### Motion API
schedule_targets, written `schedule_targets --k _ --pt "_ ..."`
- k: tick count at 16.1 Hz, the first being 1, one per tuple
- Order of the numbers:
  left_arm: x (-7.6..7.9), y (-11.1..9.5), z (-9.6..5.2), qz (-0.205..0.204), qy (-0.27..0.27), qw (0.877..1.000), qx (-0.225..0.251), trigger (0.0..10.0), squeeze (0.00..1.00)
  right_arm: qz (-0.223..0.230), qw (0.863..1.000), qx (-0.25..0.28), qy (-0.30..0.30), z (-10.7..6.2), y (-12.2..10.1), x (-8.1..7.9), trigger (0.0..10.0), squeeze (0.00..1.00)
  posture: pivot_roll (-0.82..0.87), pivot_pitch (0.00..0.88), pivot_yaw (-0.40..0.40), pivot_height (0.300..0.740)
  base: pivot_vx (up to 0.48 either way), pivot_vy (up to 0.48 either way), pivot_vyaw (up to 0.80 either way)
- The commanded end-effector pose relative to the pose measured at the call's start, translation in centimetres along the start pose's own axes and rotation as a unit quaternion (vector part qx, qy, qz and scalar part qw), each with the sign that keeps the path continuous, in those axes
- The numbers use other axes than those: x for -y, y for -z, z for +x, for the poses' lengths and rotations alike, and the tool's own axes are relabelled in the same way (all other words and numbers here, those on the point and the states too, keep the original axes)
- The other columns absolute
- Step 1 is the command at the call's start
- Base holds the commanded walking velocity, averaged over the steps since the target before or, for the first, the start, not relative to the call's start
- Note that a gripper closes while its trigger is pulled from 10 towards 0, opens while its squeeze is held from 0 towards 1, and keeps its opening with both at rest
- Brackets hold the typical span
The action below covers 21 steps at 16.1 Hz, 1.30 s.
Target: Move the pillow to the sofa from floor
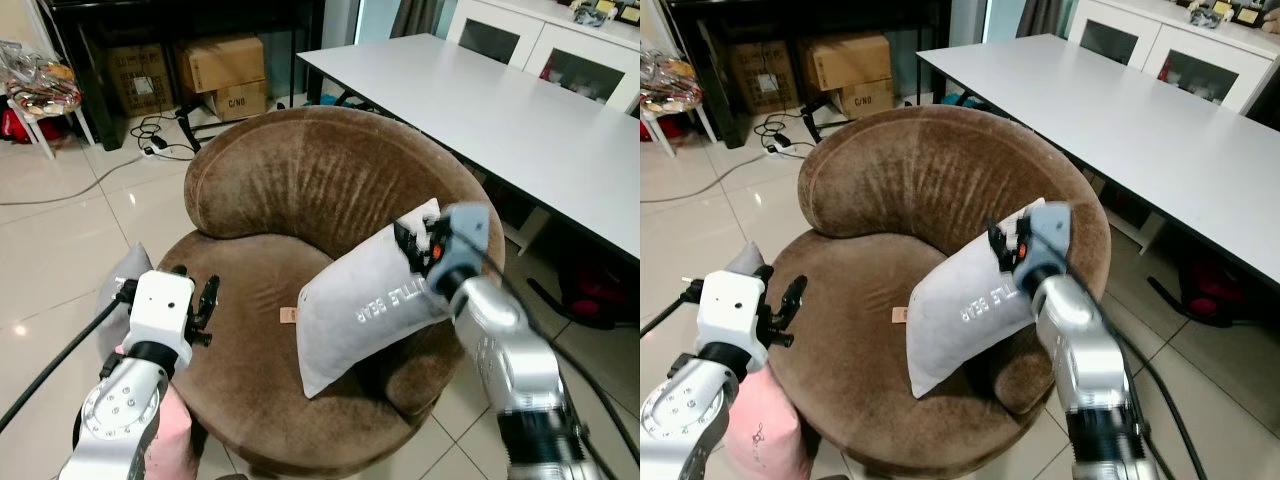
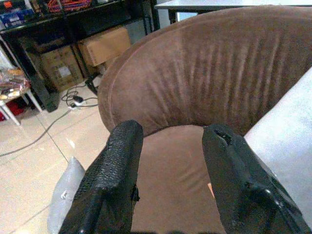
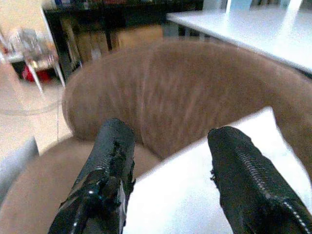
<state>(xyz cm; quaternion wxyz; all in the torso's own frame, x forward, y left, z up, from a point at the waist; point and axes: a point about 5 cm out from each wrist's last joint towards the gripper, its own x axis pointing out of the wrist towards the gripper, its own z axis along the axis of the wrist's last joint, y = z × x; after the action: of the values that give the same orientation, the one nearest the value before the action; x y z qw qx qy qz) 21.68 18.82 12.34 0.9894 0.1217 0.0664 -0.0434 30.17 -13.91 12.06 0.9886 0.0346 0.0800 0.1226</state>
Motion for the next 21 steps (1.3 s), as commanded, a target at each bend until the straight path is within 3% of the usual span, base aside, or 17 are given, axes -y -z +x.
schedule_targets --k 1,2,8,10,12,18,21 --pt "0.1 -0.5 -0.1 0.002 -0.004 1.0 0.014 10.0 0.0 -0.019 1.0 0.0 0.01 -0.4 -0.4 0.1 10.0 0.0 0.04 0.0 -0.071 0.74 -0.277 0.0 0.0" --pt "0.2 -0.4 -0.3 0.0 -0.01 1.0 0.014 10.0 0.0 -0.041 0.999 -0.005 0.01 -0.8 -0.5 -0.1 10.0 0.0 0.04 0.0 -0.073 0.74 -0.304 0.0 0.0" --pt "0.1 -0.2 -0.7 0.002 -0.028 0.999 0.015 10.0 0.0 -0.058 0.998 -0.026 0.01 -0.9 -0.5 -0.3 10.0 0.0 0.06 0.0 -0.103 0.74 -0.305 0.0 0.0" --pt "-0.3 -0.2 -0.8 0.022 -0.053 0.998 0.031 10.0 0.0 -0.088 0.995 -0.044 0.007 -0.8 0.2 -0.3 10.0 0.0 0.07 0.0 -0.108 0.74 0.0 0.0 0.0" --pt "-0.7 -0.1 -0.8 0.024 -0.071 0.997 0.036 10.0 0.0 -0.084 0.995 -0.049 0.007 -0.8 0.6 0.0 10.0 0.0 0.07 0.0 -0.1 0.74 0.0 0.0 0.0" --pt "-1.3 0.3 -0.6 0.038 -0.056 0.997 0.042 10.0 0.0 -0.074 0.996 -0.056 0.02 -1.3 1.2 0.0 10.0 0.0 0.04 0.0 -0.019 0.74 0.0 0.0 0.0" --pt "-2.3 0.4 -0.6 0.042 -0.049 0.997 0.041 10.0 0.0 -0.072 0.995 -0.06 0.024 -1.8 1.7 -0.3 10.0 0.0 0.03 0.0 0.03 0.74 0.0 0.0 0.0"
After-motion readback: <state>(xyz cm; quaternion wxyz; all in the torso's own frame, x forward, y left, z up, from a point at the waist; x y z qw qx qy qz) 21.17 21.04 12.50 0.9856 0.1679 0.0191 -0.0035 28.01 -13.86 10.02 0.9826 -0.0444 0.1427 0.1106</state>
